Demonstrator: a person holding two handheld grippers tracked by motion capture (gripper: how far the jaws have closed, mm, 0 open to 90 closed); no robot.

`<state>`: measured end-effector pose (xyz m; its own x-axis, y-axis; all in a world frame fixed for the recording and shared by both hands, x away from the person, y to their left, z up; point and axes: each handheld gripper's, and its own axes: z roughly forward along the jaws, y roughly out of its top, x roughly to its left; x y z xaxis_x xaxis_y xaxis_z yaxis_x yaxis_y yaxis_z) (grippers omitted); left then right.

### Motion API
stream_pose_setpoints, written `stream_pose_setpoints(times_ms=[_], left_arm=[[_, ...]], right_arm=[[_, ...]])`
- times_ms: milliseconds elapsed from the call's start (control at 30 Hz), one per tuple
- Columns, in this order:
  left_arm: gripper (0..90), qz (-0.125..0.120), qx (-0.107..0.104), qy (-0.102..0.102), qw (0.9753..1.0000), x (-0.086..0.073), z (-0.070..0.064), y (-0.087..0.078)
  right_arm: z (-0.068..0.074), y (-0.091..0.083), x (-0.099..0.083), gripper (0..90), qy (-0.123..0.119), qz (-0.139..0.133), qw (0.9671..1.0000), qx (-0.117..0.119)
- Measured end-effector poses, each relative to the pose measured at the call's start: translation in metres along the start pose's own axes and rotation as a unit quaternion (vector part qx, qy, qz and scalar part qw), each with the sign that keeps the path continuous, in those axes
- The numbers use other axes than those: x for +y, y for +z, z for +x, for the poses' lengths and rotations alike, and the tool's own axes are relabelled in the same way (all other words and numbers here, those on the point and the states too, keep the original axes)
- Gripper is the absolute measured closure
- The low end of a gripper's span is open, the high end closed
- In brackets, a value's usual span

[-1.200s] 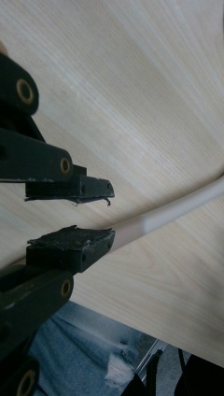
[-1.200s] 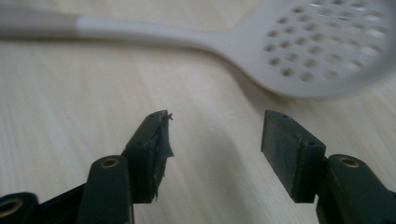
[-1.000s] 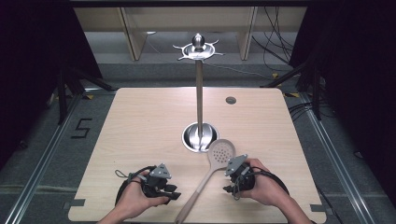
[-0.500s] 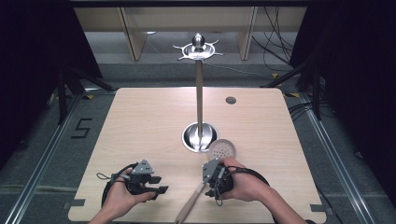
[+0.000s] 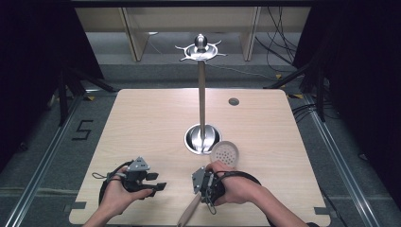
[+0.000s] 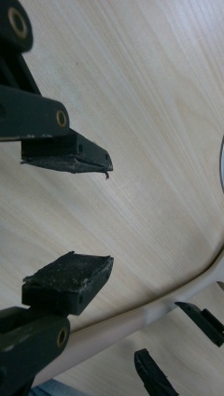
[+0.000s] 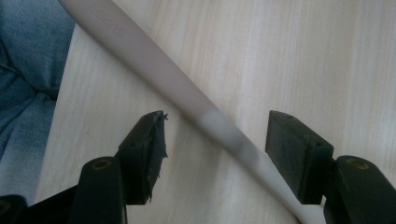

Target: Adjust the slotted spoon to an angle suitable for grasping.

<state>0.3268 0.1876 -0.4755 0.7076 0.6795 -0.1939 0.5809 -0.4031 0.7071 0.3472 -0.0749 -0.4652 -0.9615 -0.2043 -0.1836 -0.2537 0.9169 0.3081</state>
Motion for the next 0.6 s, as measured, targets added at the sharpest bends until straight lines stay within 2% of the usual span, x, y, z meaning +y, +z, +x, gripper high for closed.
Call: stream_pose_setpoints(times_ms=[33,67,100,133,167,200,233,267,300,367,400,433,467,500,567,600], left_arm=[[43.8,0.009,0.008,0.012,0.9999,0.000,0.002,-0.001],[43.2,0.009,0.004,0.013,0.9999,0.000,0.002,-0.001],[42.6,0.008,0.005,0.012,0.9999,0.000,0.002,-0.001],[42.3,0.007,0.005,0.011,0.9999,0.000,0.003,-0.001],[41.9,0.007,0.006,0.011,0.9999,0.000,0.003,0.000],[41.7,0.007,0.006,0.011,0.9999,0.000,0.003,0.000],[41.5,0.006,0.012,0.013,0.9998,0.000,0.003,0.000],[41.3,0.006,0.012,0.013,0.9998,0.000,0.003,0.000],[41.3,0.004,0.012,0.011,0.9999,-0.001,0.003,0.000],[41.2,0.008,0.016,0.013,0.9998,-0.001,0.005,0.000],[41.2,0.007,0.012,0.010,0.9999,-0.001,0.005,0.000],[41.1,0.007,0.013,0.010,0.9998,-0.001,0.005,0.000],[41.1,0.005,0.013,0.006,0.9999,-0.001,0.005,0.000],[41.1,0.005,0.013,0.006,0.9999,-0.002,0.005,0.001],[41.2,0.008,0.013,0.010,0.9998,-0.002,0.006,0.000],[41.2,0.008,0.014,0.009,0.9998,-0.002,0.006,0.001]], right_arm=[[0.001,0.001,0.002,38.5,0.001,0.005,1.0000,0.002],[0.003,0.001,0.002,38.4,0.017,0.012,0.9998,0.008],[0.003,0.002,0.005,38.0,0.012,0.023,0.9996,0.012],[0.006,0.003,0.006,37.6,0.031,0.029,0.9989,0.021],[0.006,0.004,0.007,37.4,0.028,0.031,0.9989,0.022],[0.004,0.005,0.008,37.2,0.017,0.039,0.9986,0.033],[0.006,0.006,0.009,37.1,0.027,0.034,0.9984,0.035],[0.003,0.007,0.010,37.1,0.002,0.037,0.9986,0.036],[0.006,0.009,0.010,37.1,0.028,0.024,0.9985,0.041],[0.005,0.011,0.012,37.3,0.013,0.027,0.9986,0.044],[0.007,0.012,0.012,37.5,0.028,0.026,0.9981,0.048],[0.004,0.012,0.013,37.8,0.006,0.026,0.9984,0.049],[0.005,0.012,0.014,38.4,0.011,0.035,0.9979,0.053],[0.006,0.013,0.014,39.0,0.019,0.033,0.9976,0.058],[0.005,0.013,0.016,40.9,0.005,0.041,0.9972,0.063],[0.003,0.014,0.017,42.0,-0.010,0.039,0.9972,0.064]])
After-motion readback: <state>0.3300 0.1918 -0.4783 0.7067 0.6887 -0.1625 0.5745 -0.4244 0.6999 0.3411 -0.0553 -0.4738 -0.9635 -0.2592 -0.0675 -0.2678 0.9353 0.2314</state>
